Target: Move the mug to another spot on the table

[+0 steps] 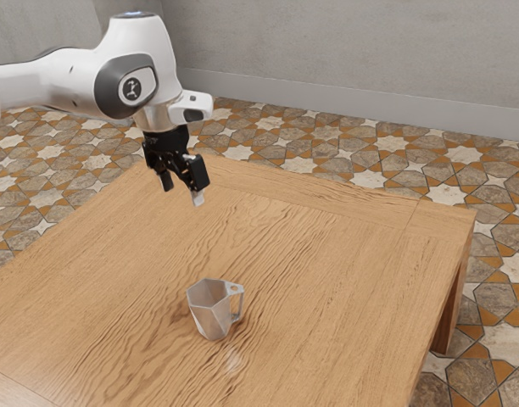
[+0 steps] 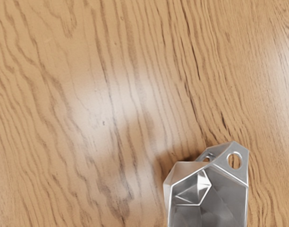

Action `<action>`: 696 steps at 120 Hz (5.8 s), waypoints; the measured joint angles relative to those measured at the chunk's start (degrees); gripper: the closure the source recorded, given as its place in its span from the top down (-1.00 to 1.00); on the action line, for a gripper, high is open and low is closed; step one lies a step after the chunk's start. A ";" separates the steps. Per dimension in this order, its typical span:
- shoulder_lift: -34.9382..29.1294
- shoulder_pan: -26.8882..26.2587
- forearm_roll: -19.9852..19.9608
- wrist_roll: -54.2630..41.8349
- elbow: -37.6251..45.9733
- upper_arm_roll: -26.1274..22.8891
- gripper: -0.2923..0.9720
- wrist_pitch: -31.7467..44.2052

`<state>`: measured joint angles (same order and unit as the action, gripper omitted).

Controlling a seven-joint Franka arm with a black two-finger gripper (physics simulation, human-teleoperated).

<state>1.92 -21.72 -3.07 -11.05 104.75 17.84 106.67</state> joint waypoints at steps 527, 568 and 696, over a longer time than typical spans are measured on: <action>21.49 -5.41 14.74 -19.57 -1.33 0.85 -0.71 15.56; 25.86 -4.11 15.00 -18.81 -3.43 1.34 -0.71 15.55; 41.69 -2.07 11.90 -20.91 -23.70 0.76 -0.71 -2.73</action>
<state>43.61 -23.79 8.83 -31.96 81.05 18.60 103.93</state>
